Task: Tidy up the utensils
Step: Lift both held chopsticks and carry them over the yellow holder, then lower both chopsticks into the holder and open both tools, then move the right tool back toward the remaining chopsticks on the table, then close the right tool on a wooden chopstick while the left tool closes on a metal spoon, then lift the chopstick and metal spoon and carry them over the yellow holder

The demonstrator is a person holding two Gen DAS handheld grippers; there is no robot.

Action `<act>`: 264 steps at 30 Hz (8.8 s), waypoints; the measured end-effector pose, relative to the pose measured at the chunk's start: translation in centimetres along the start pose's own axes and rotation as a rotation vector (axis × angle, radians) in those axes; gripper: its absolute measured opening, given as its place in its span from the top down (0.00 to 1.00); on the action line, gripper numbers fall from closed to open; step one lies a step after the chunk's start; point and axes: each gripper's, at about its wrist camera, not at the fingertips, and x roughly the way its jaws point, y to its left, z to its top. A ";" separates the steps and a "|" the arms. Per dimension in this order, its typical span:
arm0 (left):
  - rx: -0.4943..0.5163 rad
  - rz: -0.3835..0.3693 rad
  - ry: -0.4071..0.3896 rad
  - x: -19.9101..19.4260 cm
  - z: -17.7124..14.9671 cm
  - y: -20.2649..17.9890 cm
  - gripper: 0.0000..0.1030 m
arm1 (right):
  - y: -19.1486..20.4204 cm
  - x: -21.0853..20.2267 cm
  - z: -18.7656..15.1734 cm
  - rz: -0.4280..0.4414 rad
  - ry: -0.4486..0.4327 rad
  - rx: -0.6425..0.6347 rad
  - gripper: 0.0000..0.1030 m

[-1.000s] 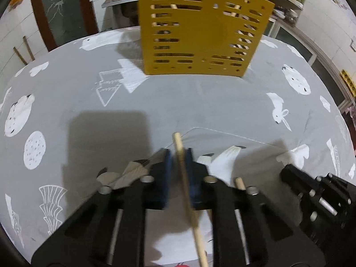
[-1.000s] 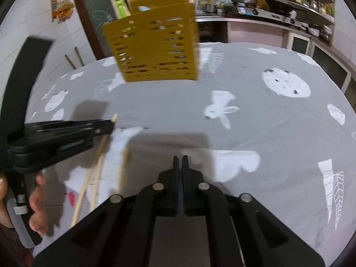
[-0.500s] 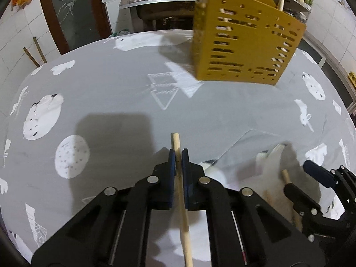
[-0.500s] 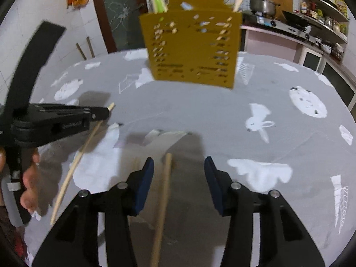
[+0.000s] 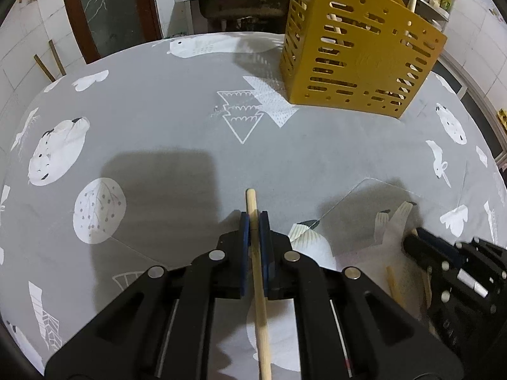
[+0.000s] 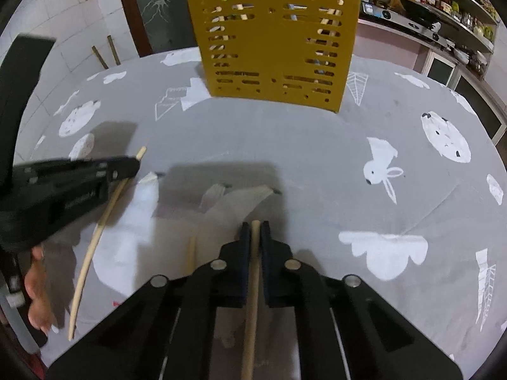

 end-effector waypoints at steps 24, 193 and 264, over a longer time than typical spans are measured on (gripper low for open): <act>0.018 -0.059 -0.453 -10.5 0.4 -2.1 0.96 | -4.6 -9.5 3.2 0.001 -0.574 0.133 0.94; 0.294 0.106 -0.034 -6.7 -10.5 -7.0 0.35 | -10.3 -4.1 -5.3 -0.055 -0.144 0.149 0.94; 0.011 -0.047 -0.309 -11.7 -0.7 -2.9 0.92 | -7.4 -8.7 2.9 -0.077 -0.393 0.067 0.95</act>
